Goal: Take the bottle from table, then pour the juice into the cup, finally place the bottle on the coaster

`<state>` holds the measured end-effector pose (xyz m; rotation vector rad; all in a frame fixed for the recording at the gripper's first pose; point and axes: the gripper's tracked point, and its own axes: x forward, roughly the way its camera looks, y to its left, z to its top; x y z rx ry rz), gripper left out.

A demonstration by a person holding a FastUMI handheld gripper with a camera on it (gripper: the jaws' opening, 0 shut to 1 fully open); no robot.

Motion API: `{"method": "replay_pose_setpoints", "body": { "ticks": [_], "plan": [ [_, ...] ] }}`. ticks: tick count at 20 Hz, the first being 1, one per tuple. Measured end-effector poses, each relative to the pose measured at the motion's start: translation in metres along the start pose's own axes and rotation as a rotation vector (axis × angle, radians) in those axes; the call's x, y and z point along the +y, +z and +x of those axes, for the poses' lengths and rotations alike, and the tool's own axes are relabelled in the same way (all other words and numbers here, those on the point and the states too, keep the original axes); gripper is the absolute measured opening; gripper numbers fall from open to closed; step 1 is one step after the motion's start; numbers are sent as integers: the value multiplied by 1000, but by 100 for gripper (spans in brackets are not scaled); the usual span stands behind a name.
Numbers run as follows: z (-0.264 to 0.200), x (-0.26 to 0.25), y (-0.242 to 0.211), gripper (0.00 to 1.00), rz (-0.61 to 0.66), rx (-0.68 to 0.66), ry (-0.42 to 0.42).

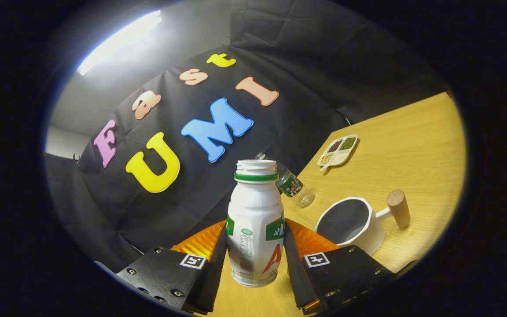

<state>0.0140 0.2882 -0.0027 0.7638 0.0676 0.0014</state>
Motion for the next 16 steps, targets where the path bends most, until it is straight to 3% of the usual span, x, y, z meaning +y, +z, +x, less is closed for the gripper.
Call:
{"method": "replay_pose_setpoints", "body": {
  "ticks": [13,16],
  "plan": [
    [19,28,-13,66,-704,-11,-31],
    [24,27,-14,66,-801,-10,-31]
  ]
}}
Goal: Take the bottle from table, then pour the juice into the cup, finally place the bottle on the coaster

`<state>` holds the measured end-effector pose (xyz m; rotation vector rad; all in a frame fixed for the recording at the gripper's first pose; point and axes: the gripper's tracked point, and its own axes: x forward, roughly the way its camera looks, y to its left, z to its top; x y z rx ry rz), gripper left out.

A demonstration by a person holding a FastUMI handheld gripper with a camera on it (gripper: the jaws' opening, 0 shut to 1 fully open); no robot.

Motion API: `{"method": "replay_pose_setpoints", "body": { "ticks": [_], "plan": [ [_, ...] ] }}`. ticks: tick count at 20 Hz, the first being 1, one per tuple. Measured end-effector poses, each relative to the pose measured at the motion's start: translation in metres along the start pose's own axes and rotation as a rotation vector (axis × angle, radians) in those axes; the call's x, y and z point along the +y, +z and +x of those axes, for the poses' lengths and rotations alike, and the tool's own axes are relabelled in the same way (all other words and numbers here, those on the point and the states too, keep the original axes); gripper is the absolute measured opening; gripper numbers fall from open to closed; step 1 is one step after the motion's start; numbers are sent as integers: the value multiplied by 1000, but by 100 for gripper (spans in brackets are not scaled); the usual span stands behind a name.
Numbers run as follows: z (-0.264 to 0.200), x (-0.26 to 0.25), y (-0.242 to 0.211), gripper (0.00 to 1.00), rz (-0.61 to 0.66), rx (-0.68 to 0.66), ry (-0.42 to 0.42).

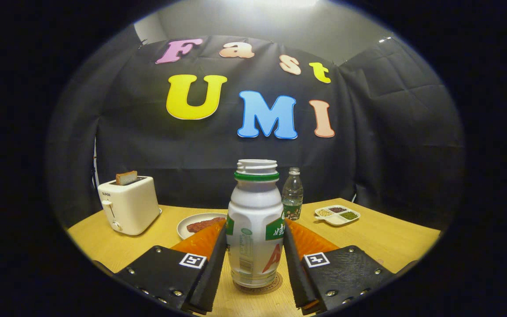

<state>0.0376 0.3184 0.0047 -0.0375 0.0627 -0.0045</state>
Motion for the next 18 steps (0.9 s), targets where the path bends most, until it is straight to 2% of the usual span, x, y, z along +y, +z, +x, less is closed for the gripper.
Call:
{"method": "replay_pose_setpoints", "body": {
  "ticks": [3,18],
  "plan": [
    [8,-3,-8,66,-17,-17,12],
    [30,-14,-50,66,6,65,48]
  ]
}}
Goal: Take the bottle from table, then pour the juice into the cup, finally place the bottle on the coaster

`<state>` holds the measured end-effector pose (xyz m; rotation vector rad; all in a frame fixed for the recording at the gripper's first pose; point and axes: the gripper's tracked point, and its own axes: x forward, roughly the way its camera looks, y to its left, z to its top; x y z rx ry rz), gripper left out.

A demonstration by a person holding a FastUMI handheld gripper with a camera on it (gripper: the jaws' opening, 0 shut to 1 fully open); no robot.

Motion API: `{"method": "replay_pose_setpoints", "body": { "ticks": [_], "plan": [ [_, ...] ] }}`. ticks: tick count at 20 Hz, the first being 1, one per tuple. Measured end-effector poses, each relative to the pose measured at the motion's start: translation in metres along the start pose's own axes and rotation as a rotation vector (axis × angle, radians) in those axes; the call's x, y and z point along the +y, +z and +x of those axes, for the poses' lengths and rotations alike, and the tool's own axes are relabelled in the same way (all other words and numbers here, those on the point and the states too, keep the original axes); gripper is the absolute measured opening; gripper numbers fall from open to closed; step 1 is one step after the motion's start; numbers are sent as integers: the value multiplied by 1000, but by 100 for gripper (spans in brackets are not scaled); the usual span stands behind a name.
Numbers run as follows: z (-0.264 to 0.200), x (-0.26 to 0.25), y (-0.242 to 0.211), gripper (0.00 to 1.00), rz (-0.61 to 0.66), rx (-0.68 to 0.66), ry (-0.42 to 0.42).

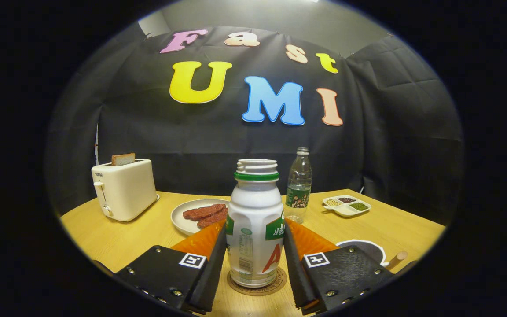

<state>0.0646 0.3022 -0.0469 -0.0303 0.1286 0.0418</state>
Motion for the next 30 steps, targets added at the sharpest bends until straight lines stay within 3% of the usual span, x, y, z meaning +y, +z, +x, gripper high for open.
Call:
{"method": "replay_pose_setpoints", "body": {
  "ticks": [11,13,15,18,22,25,30],
  "plan": [
    [1,-7,-6,66,19,-3,0],
    [-3,-14,-8,71,34,-3,-17],
    [-8,-11,-3,99,49,-15,-6],
    [-13,-7,11,98,84,-51,27],
    [-35,-8,37,98,22,-78,35],
    [-64,-6,71,98,-29,-109,59],
    [-121,4,139,98,6,-171,131]
  ]
}}
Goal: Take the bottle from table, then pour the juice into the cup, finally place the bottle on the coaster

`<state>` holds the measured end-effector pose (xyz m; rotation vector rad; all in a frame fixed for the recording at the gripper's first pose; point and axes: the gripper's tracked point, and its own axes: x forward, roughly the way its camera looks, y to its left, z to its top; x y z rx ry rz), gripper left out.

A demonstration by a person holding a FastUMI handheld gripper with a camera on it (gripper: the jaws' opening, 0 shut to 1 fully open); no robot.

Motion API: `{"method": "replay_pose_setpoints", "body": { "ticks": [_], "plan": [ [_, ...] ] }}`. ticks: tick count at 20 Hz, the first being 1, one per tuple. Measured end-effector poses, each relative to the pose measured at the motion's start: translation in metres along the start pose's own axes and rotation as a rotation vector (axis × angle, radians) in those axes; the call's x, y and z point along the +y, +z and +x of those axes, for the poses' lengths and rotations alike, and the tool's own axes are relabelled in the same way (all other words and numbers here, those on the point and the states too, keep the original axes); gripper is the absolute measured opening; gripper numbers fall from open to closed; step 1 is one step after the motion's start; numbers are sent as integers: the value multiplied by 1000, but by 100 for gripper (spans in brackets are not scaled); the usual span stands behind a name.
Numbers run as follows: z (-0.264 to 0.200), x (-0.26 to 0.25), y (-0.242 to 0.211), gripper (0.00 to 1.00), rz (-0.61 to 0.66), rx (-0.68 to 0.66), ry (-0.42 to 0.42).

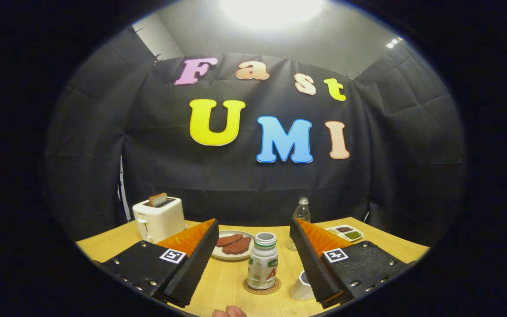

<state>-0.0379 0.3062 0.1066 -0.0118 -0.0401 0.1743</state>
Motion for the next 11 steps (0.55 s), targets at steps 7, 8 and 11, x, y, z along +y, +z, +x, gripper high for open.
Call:
{"method": "replay_pose_setpoints", "body": {
  "ticks": [7,8,11],
  "plan": [
    [-40,16,38,97,-3,-28,78],
    [-45,10,37,98,-9,-26,71],
    [-49,4,32,98,5,-17,72]
  ]
}}
